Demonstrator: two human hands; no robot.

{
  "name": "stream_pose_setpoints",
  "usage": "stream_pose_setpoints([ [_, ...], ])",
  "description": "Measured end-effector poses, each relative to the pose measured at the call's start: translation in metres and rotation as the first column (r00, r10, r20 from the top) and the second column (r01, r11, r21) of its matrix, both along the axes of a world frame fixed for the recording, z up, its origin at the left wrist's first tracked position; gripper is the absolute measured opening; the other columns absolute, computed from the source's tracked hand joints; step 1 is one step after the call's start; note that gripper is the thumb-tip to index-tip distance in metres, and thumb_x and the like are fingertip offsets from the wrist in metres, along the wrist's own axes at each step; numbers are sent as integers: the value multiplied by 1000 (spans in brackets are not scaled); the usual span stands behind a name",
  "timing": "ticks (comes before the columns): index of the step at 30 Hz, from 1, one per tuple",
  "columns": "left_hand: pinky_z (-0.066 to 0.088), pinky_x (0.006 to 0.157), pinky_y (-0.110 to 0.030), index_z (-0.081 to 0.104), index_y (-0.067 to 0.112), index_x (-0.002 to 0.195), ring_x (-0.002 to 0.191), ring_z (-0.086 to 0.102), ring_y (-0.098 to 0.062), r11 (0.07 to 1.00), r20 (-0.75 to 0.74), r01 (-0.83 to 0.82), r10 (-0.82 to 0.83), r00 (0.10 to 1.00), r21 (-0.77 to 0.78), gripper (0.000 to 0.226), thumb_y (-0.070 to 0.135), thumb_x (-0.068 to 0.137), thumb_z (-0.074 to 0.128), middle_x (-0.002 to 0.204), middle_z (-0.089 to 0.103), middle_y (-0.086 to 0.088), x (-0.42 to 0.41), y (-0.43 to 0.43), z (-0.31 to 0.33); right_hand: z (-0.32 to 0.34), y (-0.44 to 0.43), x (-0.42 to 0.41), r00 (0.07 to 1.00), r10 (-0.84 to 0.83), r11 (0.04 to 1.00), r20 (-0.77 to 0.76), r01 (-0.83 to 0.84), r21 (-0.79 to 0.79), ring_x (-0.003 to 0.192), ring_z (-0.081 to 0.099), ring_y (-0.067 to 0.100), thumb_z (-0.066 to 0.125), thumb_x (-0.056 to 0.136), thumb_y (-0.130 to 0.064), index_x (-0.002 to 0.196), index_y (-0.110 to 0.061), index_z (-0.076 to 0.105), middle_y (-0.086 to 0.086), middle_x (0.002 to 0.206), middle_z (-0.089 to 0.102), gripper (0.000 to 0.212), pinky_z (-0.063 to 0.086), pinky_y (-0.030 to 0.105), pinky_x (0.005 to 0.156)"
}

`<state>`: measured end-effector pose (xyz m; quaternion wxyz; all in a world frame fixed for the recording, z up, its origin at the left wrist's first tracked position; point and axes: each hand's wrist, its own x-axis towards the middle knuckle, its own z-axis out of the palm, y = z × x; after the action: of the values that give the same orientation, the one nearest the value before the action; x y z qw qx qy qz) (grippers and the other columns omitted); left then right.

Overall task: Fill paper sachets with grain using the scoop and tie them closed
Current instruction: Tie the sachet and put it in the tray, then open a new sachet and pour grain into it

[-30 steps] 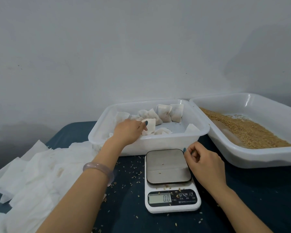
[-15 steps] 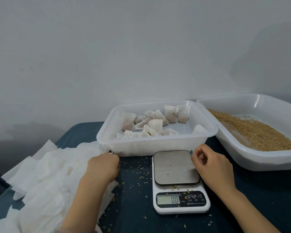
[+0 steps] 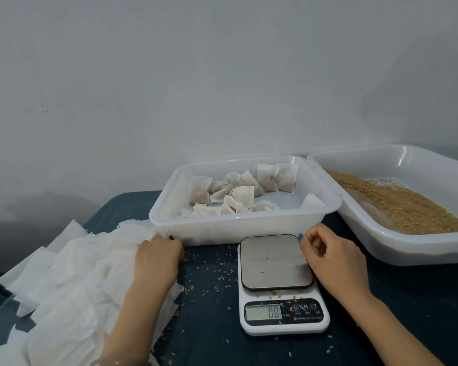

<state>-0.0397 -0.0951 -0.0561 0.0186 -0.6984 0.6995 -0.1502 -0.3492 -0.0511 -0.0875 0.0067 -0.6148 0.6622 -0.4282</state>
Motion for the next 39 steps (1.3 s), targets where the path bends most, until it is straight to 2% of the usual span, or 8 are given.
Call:
stream_pose_setpoints([
  [10,35,73,-30,65,30,99,102,53,-19,988,-146,98,-115,982,-121,10,29,95,55,101,65,8,-2,4,-4,0,1,0,1000,12,1000,1,-12,8,54,54,0,65,86,-36,71,-35,50,-14,57,56,21,30,18,46],
  [14,46,72,-40,74,9,80,92,62,-35,974,-74,65,-83,994,-216,17,3,66,82,86,69,-11,8,6,0,0,0,1,1000,14,1000,0,-14,4,54,54,0,64,86,-36,71,-35,50,-14,57,56,21,31,18,46],
  [16,40,94,-43,73,16,102,120,52,-36,985,-77,-15,2,997,-170,20,13,82,71,118,65,-13,8,6,-2,0,0,1,1000,19,1000,1,-19,6,54,54,0,64,86,-37,71,-35,50,-14,57,56,20,31,18,46],
  [18,21,115,-41,63,35,122,142,28,-37,986,-97,-102,89,991,-129,28,30,99,47,152,38,-13,8,4,-7,0,0,1,1000,21,1000,2,-21,1,56,55,1,63,85,-38,71,-35,50,-14,57,56,19,29,18,46],
  [20,23,115,-39,58,40,124,141,30,-35,982,-97,-157,146,984,-105,31,31,101,40,159,22,-16,7,3,-7,0,0,0,1000,22,1000,0,-22,-1,56,55,1,64,85,-37,71,-34,50,-14,57,56,20,30,18,46],
  [24,39,87,-30,59,27,124,112,53,-24,969,-189,-201,172,967,-147,33,15,95,48,143,41,-10,10,6,-2,-1,0,1,1000,18,1000,-12,-18,-1,53,54,0,65,86,-36,72,-33,51,-14,56,55,20,30,18,45],
  [31,38,72,-31,71,15,106,97,57,-29,941,-529,-203,30,848,-271,34,-5,88,51,109,64,-9,21,2,-2,-2,-1,0,1000,24,1000,-8,-24,-2,54,54,1,64,86,-37,71,-34,49,-14,57,56,21,30,18,45],
  [39,47,73,-25,77,30,80,82,62,-8,928,-535,261,-368,761,-267,35,-4,82,68,84,69,13,-1,5,6,-2,-1,-1,999,28,999,-19,-29,-19,54,54,1,65,87,-35,72,-34,50,-13,57,56,22,31,18,45],
])
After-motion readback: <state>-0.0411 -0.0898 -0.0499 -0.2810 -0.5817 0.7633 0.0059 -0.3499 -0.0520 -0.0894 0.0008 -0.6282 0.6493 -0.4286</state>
